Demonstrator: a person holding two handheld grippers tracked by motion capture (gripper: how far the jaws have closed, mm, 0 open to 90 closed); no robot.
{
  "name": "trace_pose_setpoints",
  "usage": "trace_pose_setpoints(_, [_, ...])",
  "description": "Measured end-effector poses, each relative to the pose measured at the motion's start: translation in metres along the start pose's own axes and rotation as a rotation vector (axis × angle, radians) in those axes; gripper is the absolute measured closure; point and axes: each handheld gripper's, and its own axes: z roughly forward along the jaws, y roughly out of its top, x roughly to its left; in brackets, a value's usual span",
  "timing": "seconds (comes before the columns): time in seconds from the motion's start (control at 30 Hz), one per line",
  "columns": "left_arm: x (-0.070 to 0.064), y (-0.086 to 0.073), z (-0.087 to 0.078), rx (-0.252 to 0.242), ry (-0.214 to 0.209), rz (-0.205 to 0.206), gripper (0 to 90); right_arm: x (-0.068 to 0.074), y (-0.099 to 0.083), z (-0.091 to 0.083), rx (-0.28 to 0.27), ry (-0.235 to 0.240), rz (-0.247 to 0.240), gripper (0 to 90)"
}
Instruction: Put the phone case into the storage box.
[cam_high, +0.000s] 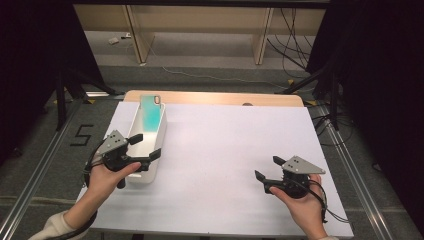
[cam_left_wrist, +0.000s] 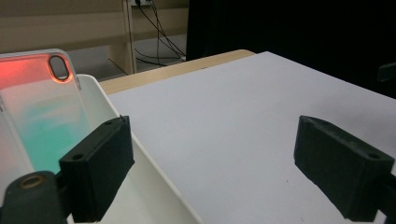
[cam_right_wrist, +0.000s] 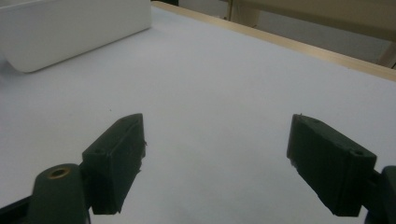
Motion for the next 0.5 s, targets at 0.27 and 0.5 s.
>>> trace_pose_setpoints(0.27, [-0.006, -0.005, -0.001, 0.002, -0.017, 0.015, 11.4, 0.0, 0.0, 0.0, -0.002, 0.001, 0.001, 20.5])
trace_pose_setpoints(0.5, [-0.01, -0.011, 0.0, 0.009, -0.038, 0.032, 10.9, 0.0, 0.0, 0.001, -0.008, -0.002, -0.008, 20.5])
